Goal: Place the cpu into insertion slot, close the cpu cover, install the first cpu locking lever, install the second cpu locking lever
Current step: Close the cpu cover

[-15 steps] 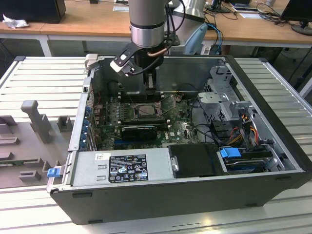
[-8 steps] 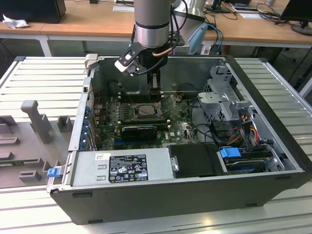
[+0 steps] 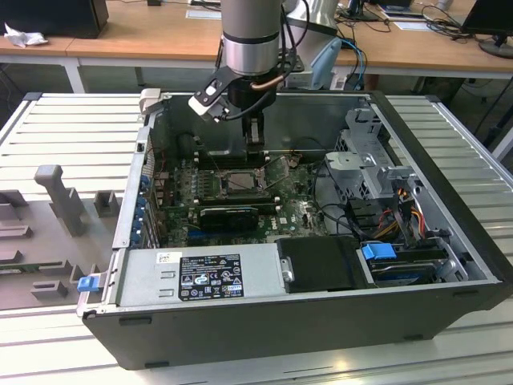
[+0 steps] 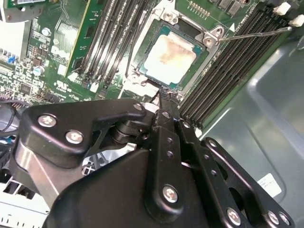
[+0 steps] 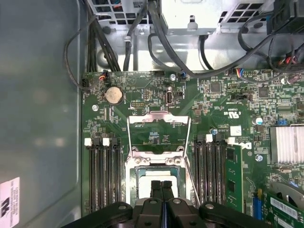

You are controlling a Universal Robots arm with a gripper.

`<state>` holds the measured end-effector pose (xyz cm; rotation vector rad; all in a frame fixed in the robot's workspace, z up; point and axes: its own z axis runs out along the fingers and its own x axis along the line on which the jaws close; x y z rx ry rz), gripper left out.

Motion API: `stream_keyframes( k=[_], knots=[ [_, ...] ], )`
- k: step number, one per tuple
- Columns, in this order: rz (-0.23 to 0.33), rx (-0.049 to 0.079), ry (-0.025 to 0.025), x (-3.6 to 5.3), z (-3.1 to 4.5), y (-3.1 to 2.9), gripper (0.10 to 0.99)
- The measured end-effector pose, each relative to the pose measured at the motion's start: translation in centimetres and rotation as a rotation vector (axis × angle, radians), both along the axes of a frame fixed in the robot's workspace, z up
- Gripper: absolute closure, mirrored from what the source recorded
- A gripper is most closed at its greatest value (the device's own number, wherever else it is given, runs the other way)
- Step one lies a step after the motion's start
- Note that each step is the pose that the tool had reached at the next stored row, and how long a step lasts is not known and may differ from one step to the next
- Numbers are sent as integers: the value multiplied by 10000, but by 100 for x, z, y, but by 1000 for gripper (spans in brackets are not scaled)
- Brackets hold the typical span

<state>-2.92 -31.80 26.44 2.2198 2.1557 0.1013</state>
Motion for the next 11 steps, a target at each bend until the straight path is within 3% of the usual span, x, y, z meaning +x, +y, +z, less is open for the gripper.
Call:
stream_keyframes(
  k=[3, 10, 11],
  knots=[
    [2, 1, 0, 1, 66, 0, 980],
    [4, 2, 12, 21, 68, -20, 980],
    [3, 3, 22, 20, 102, -20, 980]
  ],
)
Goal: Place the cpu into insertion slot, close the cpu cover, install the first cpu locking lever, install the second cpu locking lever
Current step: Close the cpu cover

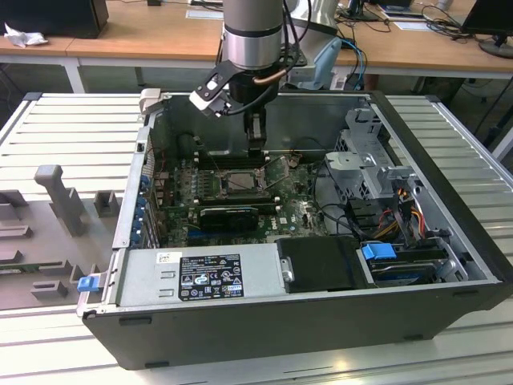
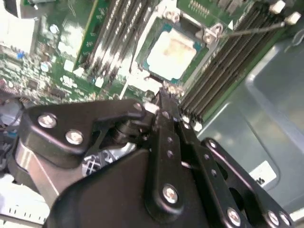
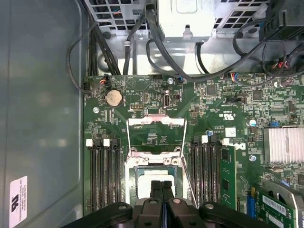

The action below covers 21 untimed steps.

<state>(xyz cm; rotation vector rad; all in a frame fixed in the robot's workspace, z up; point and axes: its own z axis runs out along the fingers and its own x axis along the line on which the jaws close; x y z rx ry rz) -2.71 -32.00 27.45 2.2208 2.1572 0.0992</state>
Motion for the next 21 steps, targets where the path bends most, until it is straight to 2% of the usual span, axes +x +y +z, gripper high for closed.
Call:
stream_keyframes(
  k=[1, 4, 6, 8, 9, 11, 12, 16, 17, 19, 21],
  knots=[
    [1, 1, 5, 1, 46, 0, 980],
    [2, 3, 16, 31, 56, 1, 980],
    [2, 4, 23, 128, 53, 0, 980],
    [4, 1, 24, 188, 51, 0, 980],
    [5, 3, 44, 264, 49, 0, 980],
    [5, 1, 85, 359, 49, 0, 980],
    [5, 0, 121, 445, 49, 0, 980],
    [6, 1, 160, 687, 49, 0, 980],
    [9, 2, 199, 761, 48, 0, 980],
    [29, 3, 205, 820, 24, 1, 980],
    [78, 2, 206, 836, -12, 0, 980]
  ],
)
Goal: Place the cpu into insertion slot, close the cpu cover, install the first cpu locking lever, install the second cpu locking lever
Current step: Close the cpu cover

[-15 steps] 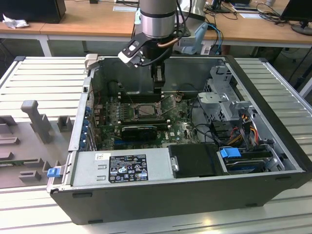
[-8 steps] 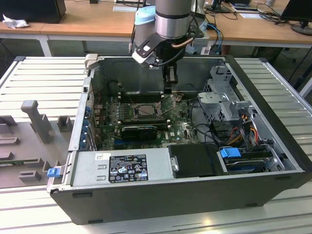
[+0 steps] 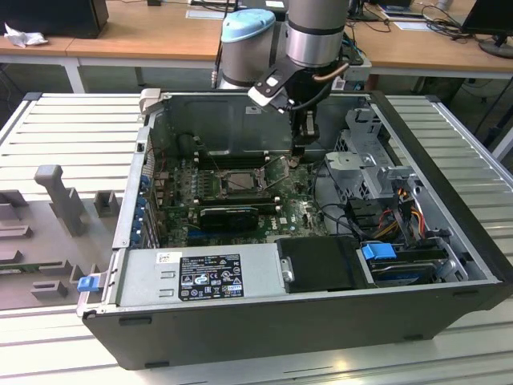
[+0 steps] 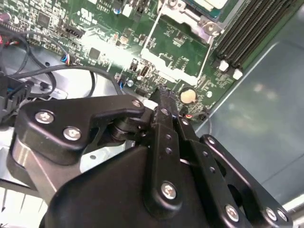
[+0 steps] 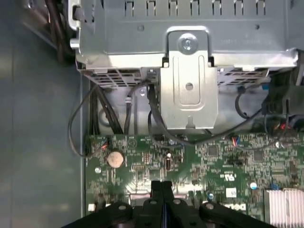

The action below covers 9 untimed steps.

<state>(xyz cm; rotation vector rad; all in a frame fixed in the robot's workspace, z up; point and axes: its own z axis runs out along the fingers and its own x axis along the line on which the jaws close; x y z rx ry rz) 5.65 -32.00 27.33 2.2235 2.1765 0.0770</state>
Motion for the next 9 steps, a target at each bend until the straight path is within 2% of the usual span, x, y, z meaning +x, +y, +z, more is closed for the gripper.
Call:
stream_keyframes(
  k=[9],
  knots=[
    [84, 0, 0, 39, -186, 0, 980]
  ],
)
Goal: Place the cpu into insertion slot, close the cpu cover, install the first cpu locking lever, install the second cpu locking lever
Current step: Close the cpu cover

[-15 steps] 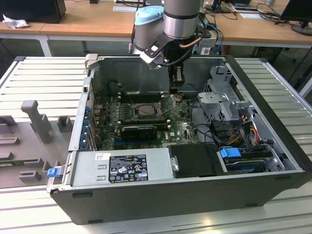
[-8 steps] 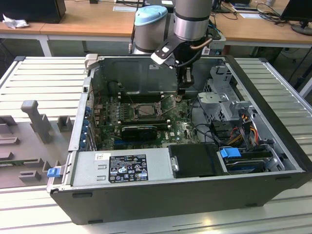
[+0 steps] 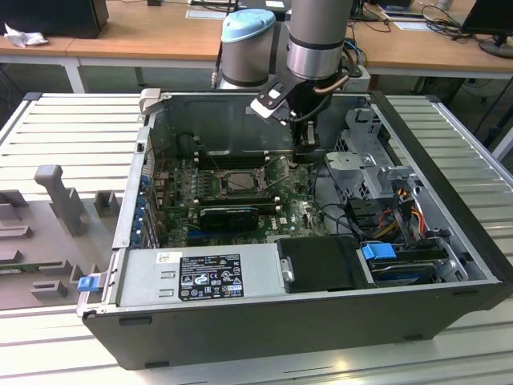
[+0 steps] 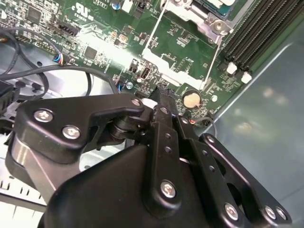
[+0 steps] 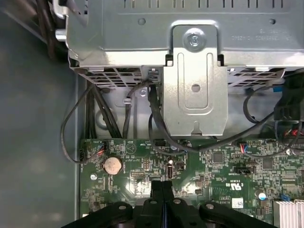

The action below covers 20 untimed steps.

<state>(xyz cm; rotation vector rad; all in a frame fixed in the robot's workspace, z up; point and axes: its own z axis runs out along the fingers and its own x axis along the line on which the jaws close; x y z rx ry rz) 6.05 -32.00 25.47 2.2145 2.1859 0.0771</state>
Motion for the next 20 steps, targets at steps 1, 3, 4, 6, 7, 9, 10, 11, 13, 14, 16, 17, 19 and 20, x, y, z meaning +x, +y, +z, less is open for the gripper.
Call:
stream_keyframes(
  k=[1, 3, 4, 6, 7, 9, 10, 11, 13, 14, 16, 17, 19, 20],
  knots=[
    [3, 0, 0, 4, -17, 0, 980],
    [10, 0, 0, 15, -68, 0, 980],
    [11, 1, 56, 16, -95, 1, 980],
    [9, 0, 205, 9, -103, 1, 980],
    [9, 1, 211, 3, -103, 1, 980],
    [11, 8, 213, -17, -104, 1, 980],
    [11, 7, 213, -23, -103, 1, 980],
    [12, 7, 213, -33, -103, 2, 980],
    [11, 6, 213, -64, -94, 1, 980],
    [11, 7, 213, -74, -89, 1, 980],
    [13, 10, 213, -109, -81, 2, 980],
    [11, 13, 213, -148, -80, 1, 980],
    [12, 14, 213, -189, -80, 2, 980],
    [11, 14, 213, -222, -80, 2, 980]
  ],
)
